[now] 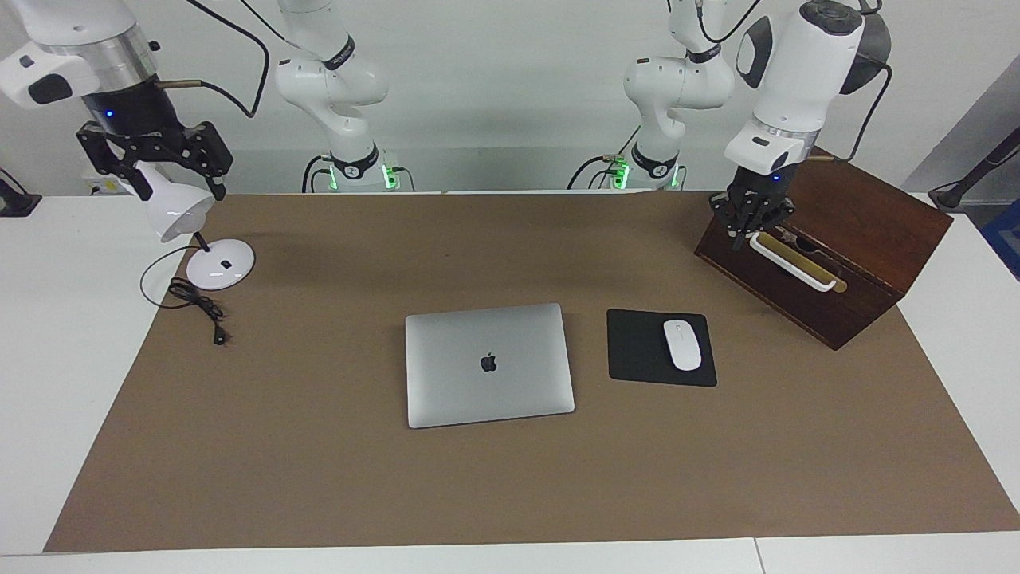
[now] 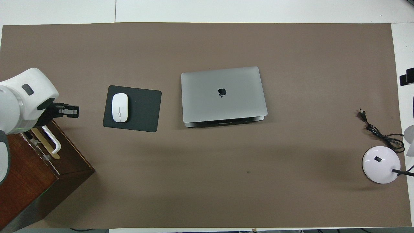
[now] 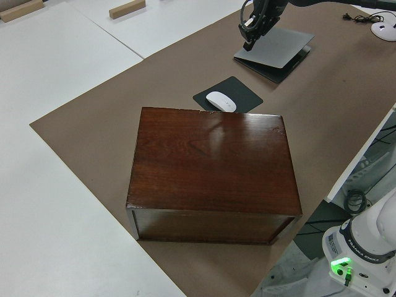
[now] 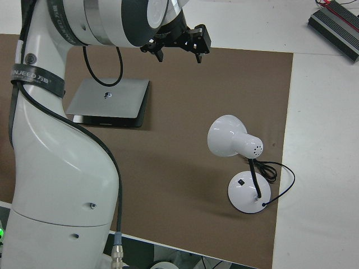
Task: Close laptop with both arms
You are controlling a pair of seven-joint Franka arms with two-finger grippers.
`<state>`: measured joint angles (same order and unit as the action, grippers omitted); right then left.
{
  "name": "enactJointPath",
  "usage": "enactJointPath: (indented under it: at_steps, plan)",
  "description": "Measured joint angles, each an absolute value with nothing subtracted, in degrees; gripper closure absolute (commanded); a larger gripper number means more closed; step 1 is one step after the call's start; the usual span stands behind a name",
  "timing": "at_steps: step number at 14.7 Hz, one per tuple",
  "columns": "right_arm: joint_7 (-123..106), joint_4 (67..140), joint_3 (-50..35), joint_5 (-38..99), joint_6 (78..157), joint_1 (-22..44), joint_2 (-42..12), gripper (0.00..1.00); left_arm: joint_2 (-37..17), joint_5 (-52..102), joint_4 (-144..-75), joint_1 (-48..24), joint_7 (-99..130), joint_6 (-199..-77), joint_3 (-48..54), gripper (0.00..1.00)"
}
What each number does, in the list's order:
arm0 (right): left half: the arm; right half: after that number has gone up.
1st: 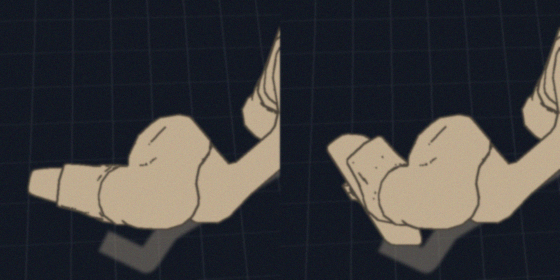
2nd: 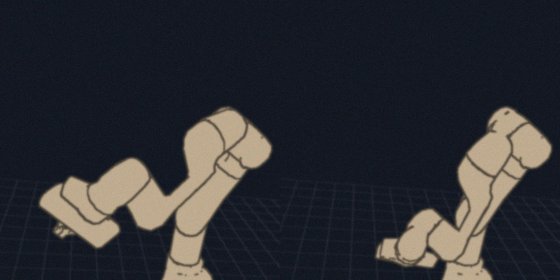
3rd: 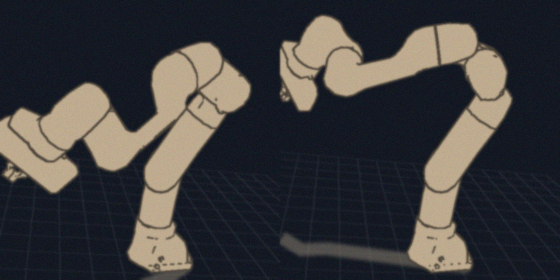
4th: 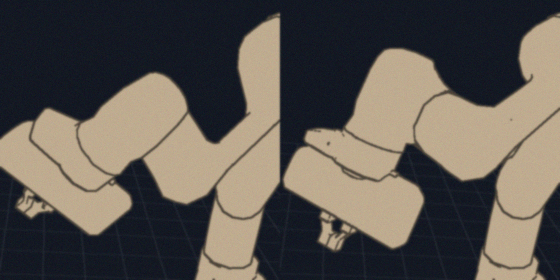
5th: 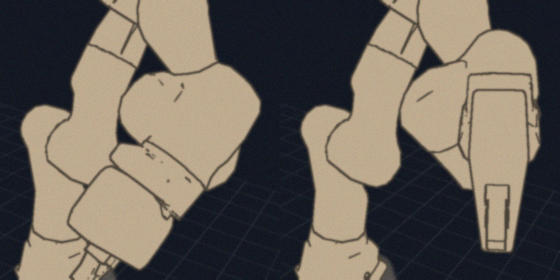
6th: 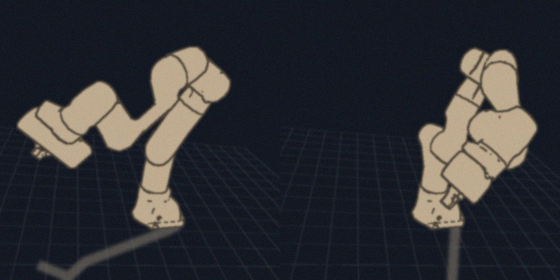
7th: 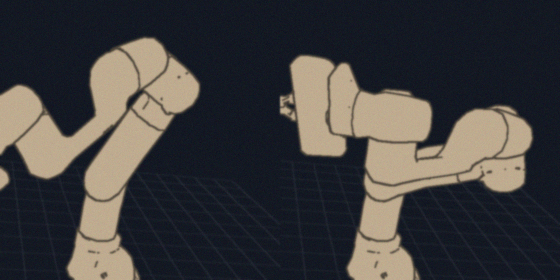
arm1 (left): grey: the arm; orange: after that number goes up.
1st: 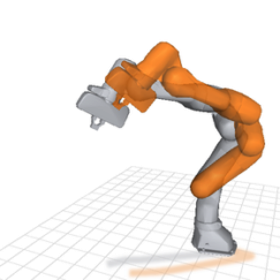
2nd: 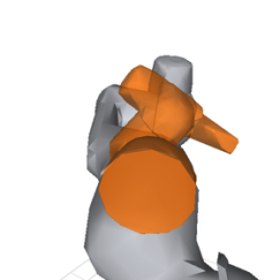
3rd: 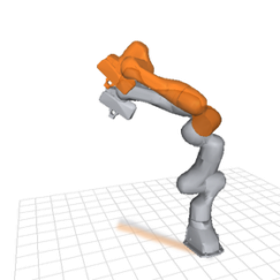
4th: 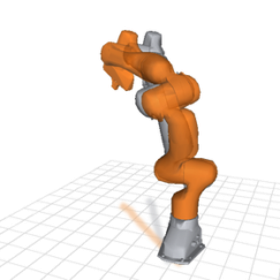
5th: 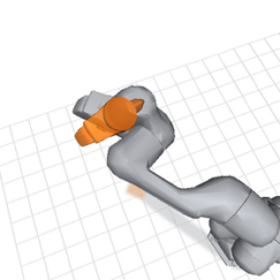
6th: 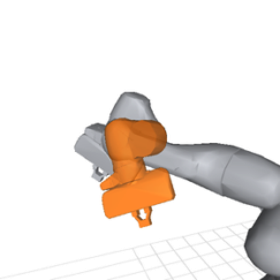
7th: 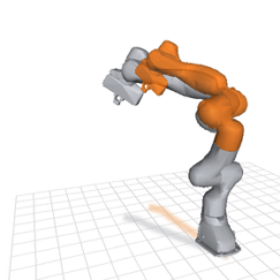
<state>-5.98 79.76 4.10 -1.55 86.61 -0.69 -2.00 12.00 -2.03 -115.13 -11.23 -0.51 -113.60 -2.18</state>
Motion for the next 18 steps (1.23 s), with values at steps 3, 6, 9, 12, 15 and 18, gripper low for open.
enactJointPath:
  at_steps: [3,6,9,12,15,18]
  plan:
    - [-6.2,85.1,4.2,-1.6,88.7,-1.0,0.0,0.0,12.0,-2.0,-111.7,-8.8,-0.6,-110.0,-2.2,1.0]
    - [-6.2,87.3,4.2,-1.6,89.0,-1.0,1.5,0.0,12.0,-2.0,-108.9,-6.6,-0.6,-107.8,-2.4,1.0]
    - [-6.1,87.5,4.2,-1.5,89.0,-1.0,1.9,0.0,11.5,-2.0,-107.5,-5.2,-1.0,-104.9,-3.1,1.0]
    - [-6.2,87.5,4.2,-1.5,89.0,-1.0,1.9,0.0,8.8,-2.0,-102.1,-2.7,-2.3,-100.0,-2.7,1.0]
    - [-7.2,87.5,4.2,-1.5,89.3,-1.0,1.9,0.0,6.4,-2.0,-98.4,-1.1,-2.4,-98.0,-1.4,0.01]
    - [-7.2,87.5,4.2,-1.5,89.5,-1.0,1.9,0.0,4.3,-2.0,-96.2,-1.0,-2.4,-97.9,-1.1,0.0]
